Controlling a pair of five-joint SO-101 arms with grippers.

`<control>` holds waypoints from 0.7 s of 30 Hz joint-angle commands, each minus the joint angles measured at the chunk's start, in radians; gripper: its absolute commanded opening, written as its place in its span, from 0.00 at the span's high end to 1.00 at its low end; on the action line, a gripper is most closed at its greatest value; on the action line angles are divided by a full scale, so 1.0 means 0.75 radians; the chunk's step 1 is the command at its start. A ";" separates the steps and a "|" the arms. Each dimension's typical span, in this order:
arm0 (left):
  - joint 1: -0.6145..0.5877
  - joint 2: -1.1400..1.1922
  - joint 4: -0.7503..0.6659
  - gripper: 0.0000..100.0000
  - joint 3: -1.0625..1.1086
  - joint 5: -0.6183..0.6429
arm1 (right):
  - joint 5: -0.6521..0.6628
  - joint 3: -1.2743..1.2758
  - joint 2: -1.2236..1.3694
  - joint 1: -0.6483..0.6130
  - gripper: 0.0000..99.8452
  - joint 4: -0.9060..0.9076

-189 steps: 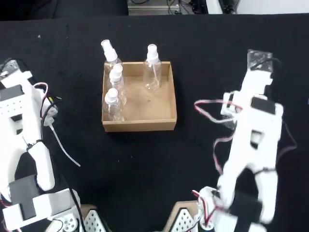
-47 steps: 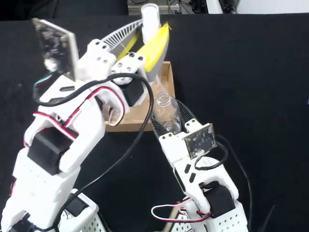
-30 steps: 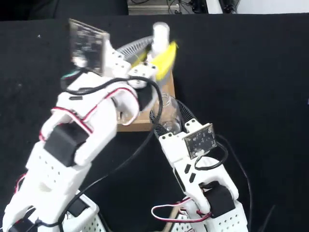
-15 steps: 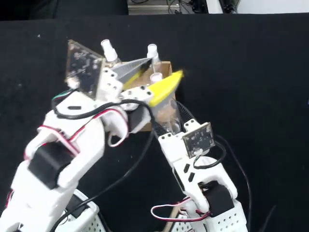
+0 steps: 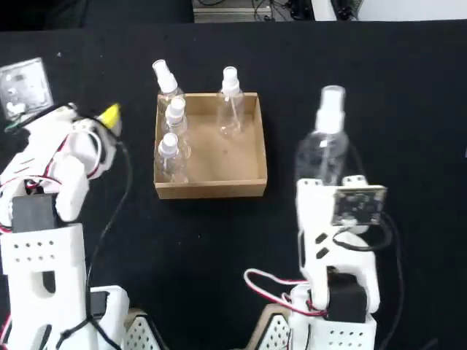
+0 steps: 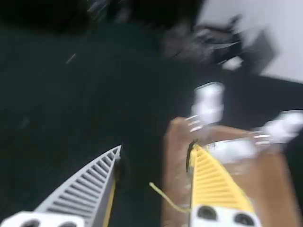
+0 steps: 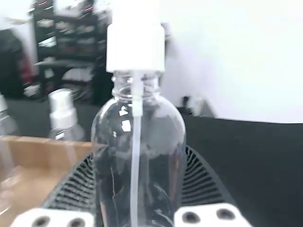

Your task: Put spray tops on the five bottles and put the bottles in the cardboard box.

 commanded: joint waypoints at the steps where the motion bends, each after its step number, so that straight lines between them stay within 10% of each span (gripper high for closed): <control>1: -0.144 -0.006 -0.282 0.79 0.322 -0.006 | 0.006 -0.144 0.204 0.205 0.96 -0.215; 21: -0.195 -0.006 -1.211 0.79 1.155 0.002 | 0.008 -0.263 1.914 0.747 0.99 -1.839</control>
